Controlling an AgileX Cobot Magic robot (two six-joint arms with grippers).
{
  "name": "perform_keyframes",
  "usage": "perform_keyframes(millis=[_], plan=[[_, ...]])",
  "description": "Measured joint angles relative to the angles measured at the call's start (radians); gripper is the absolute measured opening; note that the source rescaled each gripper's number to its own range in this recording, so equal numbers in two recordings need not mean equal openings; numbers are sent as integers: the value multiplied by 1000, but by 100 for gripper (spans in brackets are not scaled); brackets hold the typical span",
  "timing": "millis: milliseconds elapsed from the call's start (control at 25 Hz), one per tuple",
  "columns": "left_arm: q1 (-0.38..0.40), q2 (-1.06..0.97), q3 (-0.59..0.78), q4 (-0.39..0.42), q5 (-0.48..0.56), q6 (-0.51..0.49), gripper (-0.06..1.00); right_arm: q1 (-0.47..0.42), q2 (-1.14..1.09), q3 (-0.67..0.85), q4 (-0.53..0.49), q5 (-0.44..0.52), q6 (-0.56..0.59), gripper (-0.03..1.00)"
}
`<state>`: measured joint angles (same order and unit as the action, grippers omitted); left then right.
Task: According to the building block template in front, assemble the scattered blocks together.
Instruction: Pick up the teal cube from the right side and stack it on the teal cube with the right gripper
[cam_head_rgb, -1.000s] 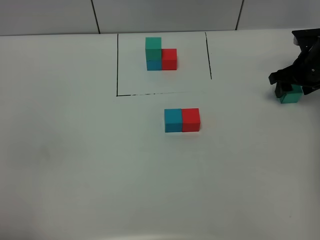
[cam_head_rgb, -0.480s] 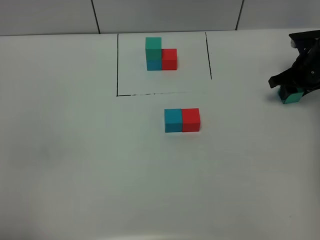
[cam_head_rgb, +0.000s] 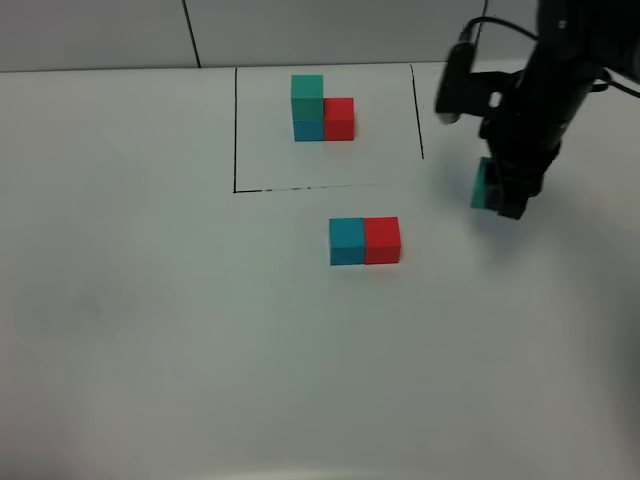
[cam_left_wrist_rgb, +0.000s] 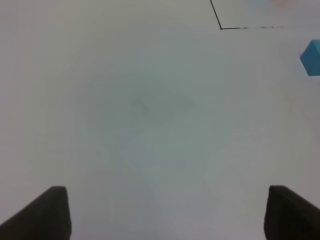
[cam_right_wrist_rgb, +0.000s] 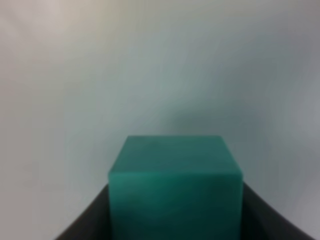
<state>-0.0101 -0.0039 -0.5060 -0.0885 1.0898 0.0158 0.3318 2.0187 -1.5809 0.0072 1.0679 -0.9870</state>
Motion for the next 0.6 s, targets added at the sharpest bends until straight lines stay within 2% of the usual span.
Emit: perform_keyframes(millis=[160,280,440,600], plan=[[0,0,0,0,0,0,76,150,0,-32,-7,13,-11,2],[0,0,0,0,0,0,76,225,0,-91,-7,36,-15,2],[0,0,0,0,0,0,76,286,36,-176,-7,64,-25,2],[0,0,0,0,0,0,76,305,131,-274,24,118,-44,2]])
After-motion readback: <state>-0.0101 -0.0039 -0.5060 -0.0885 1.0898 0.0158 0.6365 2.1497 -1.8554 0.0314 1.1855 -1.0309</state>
